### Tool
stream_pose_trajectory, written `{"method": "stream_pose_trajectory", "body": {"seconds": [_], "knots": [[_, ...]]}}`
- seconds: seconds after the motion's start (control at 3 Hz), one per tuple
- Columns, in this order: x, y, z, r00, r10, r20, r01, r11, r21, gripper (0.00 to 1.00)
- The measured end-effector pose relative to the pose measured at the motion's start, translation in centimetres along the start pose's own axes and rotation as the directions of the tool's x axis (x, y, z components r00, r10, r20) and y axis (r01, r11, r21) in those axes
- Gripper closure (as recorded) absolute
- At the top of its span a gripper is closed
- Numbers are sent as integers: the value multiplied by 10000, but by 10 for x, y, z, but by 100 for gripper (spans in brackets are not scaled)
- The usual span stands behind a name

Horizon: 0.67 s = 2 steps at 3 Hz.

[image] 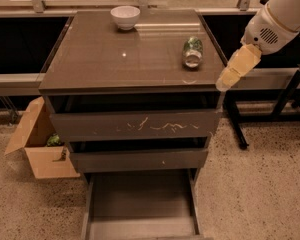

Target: Place green can into bottom drawer

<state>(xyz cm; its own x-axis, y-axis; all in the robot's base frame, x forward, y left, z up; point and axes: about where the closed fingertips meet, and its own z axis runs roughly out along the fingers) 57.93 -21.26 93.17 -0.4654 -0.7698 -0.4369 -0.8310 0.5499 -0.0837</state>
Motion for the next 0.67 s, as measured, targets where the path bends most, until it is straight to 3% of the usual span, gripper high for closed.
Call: {"method": "stream_pose_trajectory", "body": {"seconds": [0.33,0.67], "knots": [[-3,-5,5,9997,201,128,-202,9998,44,0],[-16,-36,23,9861,1532,647,-1556,9872,337,0]]}}
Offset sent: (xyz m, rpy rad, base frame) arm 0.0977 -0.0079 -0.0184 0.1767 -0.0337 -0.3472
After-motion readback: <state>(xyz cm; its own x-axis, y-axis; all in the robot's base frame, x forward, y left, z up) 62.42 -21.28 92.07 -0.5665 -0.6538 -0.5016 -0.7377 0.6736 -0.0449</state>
